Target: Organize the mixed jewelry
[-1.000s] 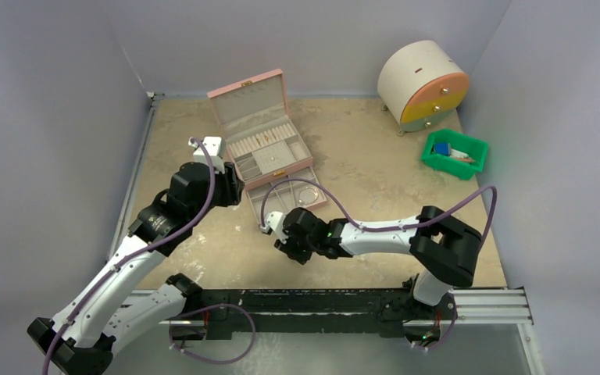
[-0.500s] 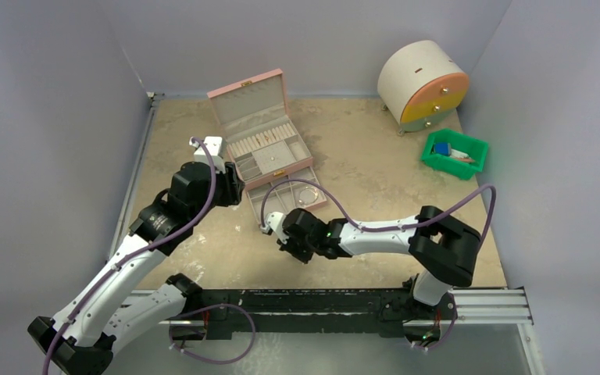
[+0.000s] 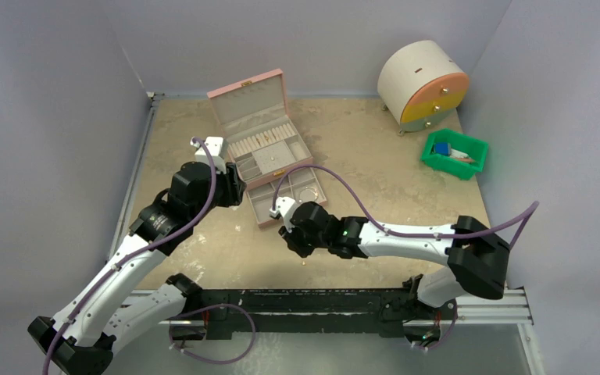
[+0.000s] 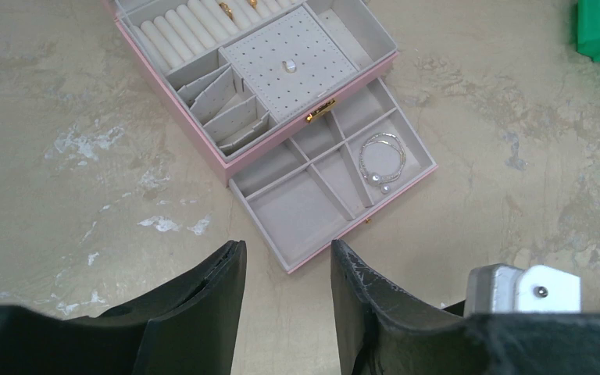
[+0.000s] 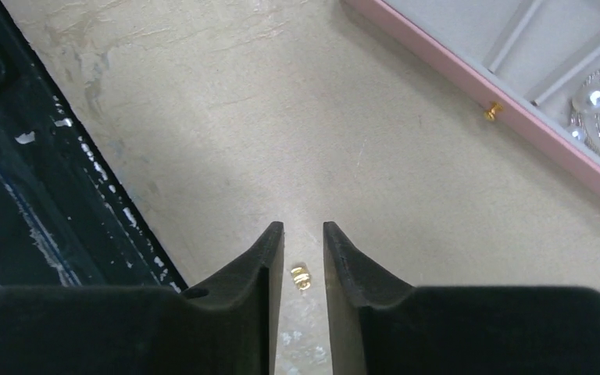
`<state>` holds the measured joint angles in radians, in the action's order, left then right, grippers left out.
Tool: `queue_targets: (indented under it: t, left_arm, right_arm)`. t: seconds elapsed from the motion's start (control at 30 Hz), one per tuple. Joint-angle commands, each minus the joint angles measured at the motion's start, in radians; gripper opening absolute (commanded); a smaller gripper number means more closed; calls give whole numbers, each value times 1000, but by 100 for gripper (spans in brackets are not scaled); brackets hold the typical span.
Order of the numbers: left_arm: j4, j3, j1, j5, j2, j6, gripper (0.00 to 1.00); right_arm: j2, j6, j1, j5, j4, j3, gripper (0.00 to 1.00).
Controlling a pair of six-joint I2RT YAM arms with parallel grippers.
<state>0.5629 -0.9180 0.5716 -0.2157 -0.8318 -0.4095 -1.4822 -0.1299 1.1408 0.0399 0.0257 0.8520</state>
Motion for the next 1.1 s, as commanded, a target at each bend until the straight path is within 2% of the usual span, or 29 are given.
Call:
queue_targets:
  t: [0.0, 0.43, 1.07]
  left_arm:
    - [-44, 3, -3, 12, 2, -11, 43]
    - [-44, 2, -3, 16, -12, -8, 43]
    - [-41, 1, -3, 12, -20, -3, 43]
  right_arm:
    - [69, -104, 5, 30, 51, -32, 30]
    - [102, -141, 7, -37, 74, -119, 38]
    - [13, -105, 17, -55, 59, -93, 35]
